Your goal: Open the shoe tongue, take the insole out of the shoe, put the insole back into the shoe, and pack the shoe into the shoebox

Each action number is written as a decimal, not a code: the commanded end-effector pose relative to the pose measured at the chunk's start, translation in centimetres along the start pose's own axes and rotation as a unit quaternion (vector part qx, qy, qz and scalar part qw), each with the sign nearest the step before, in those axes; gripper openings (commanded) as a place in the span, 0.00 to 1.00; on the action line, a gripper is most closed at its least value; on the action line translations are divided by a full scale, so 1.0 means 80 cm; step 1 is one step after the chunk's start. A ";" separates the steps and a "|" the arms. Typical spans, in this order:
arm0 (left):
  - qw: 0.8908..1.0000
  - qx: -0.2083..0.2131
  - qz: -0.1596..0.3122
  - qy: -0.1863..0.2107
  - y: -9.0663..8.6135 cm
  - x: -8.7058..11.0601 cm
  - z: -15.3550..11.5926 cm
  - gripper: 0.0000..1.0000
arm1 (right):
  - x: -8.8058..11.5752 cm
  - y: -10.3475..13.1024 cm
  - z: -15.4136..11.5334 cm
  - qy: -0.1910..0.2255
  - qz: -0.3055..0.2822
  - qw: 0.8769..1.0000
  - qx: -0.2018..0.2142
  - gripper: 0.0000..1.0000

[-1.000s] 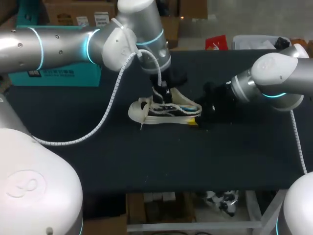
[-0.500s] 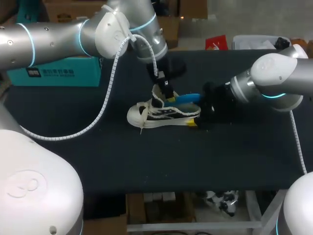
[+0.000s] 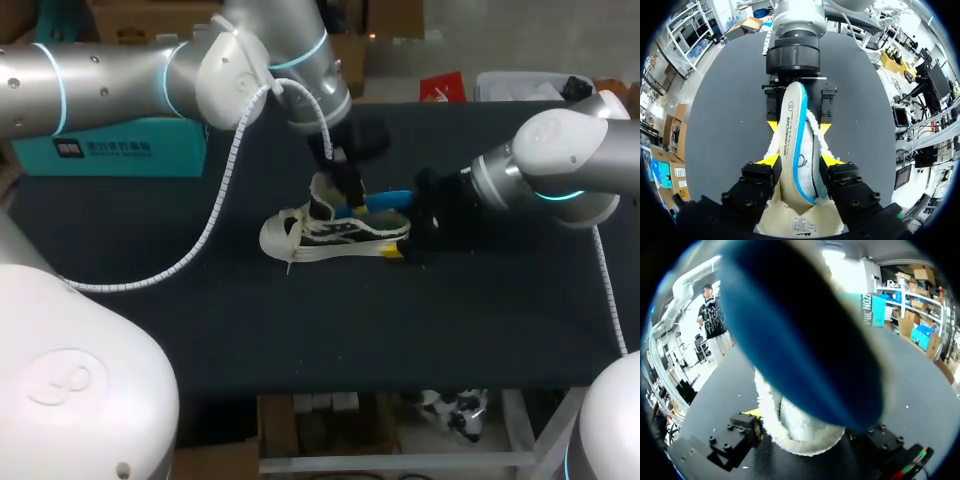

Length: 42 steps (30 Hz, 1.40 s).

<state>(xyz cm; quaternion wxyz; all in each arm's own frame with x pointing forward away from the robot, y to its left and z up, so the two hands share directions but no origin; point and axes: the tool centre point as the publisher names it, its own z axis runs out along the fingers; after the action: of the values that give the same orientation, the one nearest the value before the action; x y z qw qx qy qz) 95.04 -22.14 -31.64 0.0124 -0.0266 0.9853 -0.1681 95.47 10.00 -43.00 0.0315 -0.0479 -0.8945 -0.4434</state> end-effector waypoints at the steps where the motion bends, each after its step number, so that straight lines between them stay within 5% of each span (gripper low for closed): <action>1: 1.000 -0.002 -0.003 -0.017 -0.007 0.006 0.008 0.51 | 0.002 -0.004 0.006 0.000 0.000 1.000 -0.001 0.00; 15: 0.999 0.005 -0.023 -0.032 -0.033 -0.026 0.024 0.40 | 0.002 -0.004 0.006 0.000 0.000 1.000 -0.001 0.00; 18: 0.999 0.006 -0.027 -0.033 -0.035 -0.032 0.028 0.25 | 0.002 -0.004 0.006 0.000 0.000 1.000 -0.001 0.00; 21: 0.999 0.007 -0.027 -0.034 -0.034 -0.035 0.029 0.00 | 0.002 -0.004 0.006 0.000 0.000 1.000 -0.001 0.00; 35: 0.998 0.062 0.009 -0.016 -0.039 -0.001 -0.032 0.00 | 0.000 -0.003 0.004 -0.001 -0.005 1.000 -0.002 0.00; 36: 0.998 0.066 0.011 -0.014 -0.042 0.000 -0.036 0.00 | -0.001 -0.003 0.004 -0.001 -0.005 1.000 -0.002 0.31; 37: 0.997 0.072 0.012 -0.012 -0.045 0.002 -0.040 0.00 | -0.002 -0.002 0.003 -0.002 -0.004 1.000 -0.001 1.00; 42: 0.993 0.115 0.018 0.018 -0.062 0.013 -0.068 0.00 | -0.001 0.001 -0.010 -0.012 0.010 1.000 0.013 1.00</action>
<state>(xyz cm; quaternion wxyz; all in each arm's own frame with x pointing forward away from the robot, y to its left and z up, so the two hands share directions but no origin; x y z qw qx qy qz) 94.36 -25.96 -26.11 0.0064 -0.0097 0.9647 -0.2630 95.84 9.69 -42.85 0.0294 -0.0563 -0.8959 -0.4397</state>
